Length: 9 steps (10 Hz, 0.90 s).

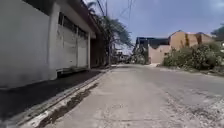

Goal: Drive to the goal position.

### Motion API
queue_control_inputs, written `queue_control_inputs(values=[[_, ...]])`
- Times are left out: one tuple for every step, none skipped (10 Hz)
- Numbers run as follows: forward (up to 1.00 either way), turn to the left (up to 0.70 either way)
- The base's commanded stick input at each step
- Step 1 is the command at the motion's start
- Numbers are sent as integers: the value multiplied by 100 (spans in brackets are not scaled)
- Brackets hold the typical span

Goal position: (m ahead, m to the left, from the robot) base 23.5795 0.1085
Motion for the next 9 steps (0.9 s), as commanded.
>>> queue_control_inputs(values=[[100,-3],[100,-3],[100,-3],[100,-3],[100,-37],[100,-38],[100,-38],[100,-34],[100,-15]])
